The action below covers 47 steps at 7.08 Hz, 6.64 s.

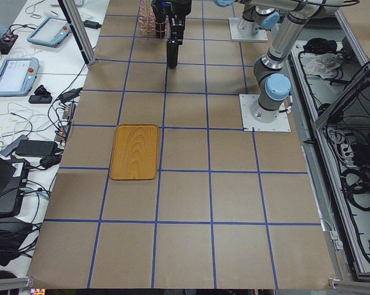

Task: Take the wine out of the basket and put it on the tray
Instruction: 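Stand the bottle upright on the table and open the right gripper, then move the left gripper over the standing bottle while the right gripper withdraws, then lower the left gripper and close it on the bottle neck, then lift the bottle with the left gripper and carry it over the tray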

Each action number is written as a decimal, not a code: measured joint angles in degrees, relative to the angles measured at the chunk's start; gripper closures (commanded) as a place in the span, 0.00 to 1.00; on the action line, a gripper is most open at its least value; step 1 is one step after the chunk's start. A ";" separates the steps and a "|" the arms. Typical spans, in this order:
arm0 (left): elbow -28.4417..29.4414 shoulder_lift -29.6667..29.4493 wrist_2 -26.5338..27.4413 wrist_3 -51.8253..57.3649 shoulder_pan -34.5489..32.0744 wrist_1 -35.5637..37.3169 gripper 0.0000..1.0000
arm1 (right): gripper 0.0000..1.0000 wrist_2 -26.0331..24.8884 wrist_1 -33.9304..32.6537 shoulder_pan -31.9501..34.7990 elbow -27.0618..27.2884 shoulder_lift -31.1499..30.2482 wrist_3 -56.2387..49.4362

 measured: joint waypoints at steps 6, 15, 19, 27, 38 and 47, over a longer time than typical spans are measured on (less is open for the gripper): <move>0.00 0.13 -0.01 -0.05 -0.30 -0.10 0.00 | 0.00 -0.02 -2.11 0.72 -0.01 0.85 1.22; -0.82 -5.99 -4.38 -15.51 -14.65 7.43 0.00 | 0.00 -7.32 1.81 -21.23 0.70 -11.13 -6.13; -1.27 -15.35 -2.70 -27.94 -23.69 19.39 0.00 | 0.00 -8.96 2.61 -22.15 5.02 -14.69 -11.68; -4.92 -21.43 -2.05 -33.35 -26.56 25.34 0.16 | 0.00 -1.40 5.41 -22.16 6.23 -17.16 -11.89; -4.75 -21.59 -2.05 -33.25 -25.39 27.42 0.60 | 0.00 -1.56 5.79 -22.23 8.07 -18.05 -11.86; -1.77 -18.51 -2.17 -24.27 -15.28 20.62 0.93 | 0.00 -1.52 5.80 -22.11 8.47 -18.30 -11.93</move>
